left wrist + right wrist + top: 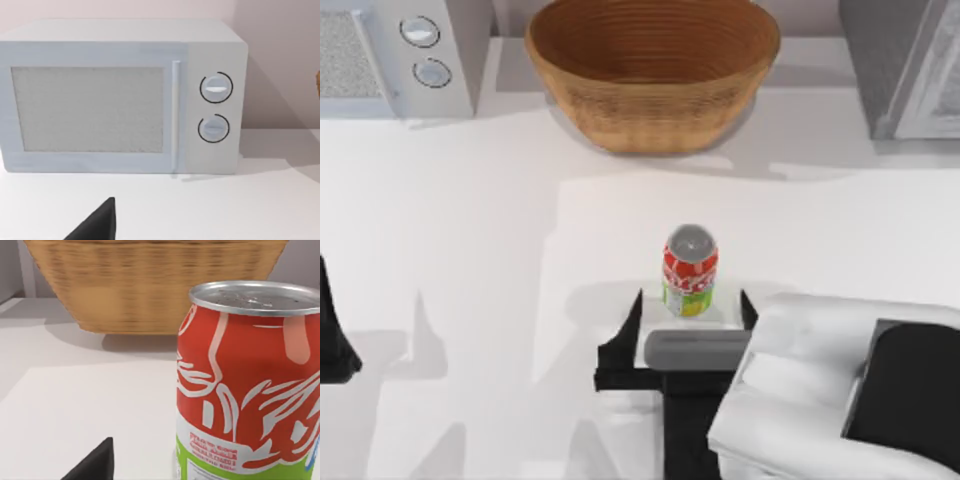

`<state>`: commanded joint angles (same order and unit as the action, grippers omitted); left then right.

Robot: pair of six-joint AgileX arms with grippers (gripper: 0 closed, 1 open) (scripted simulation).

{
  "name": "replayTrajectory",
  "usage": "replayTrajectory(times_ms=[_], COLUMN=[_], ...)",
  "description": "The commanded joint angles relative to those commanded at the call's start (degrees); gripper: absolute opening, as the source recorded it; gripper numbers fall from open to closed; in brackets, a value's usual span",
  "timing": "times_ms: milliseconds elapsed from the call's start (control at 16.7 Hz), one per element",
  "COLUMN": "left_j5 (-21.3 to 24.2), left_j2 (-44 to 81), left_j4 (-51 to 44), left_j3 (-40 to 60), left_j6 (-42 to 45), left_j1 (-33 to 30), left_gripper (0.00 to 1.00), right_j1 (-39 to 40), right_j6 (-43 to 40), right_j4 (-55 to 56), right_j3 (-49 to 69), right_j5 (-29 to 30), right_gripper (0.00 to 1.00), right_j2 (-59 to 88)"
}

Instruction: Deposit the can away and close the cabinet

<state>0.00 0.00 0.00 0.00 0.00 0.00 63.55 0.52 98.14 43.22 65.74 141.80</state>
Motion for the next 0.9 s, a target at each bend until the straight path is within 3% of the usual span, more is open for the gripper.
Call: replayTrajectory(times_ms=[240, 600, 840, 900], left_j5=[0.0, 0.0, 0.0, 0.0], left_j2=[0.0, 0.0, 0.0, 0.0], left_j4=[0.0, 0.0, 0.0, 0.0], left_j3=[0.0, 0.0, 0.0, 0.0], left_j6=[0.0, 0.0, 0.0, 0.0], left_j1=[0.0, 0.0, 0.0, 0.0], left_gripper=[1.0, 1.0, 1.0, 1.0], right_j1=[-1.07, -8.4, -8.87, -8.87], right_j6=[-0.02, -0.13, -0.13, -0.13], right_j4=[-0.69, -5.67, -5.98, -5.98], right_j3=[0.57, 6.81, 7.22, 7.22], right_j5=[-1.0, -8.39, -8.86, -8.86], right_gripper=[1.0, 1.0, 1.0, 0.92], right_j2=[-0.21, 0.96, 1.04, 1.04])
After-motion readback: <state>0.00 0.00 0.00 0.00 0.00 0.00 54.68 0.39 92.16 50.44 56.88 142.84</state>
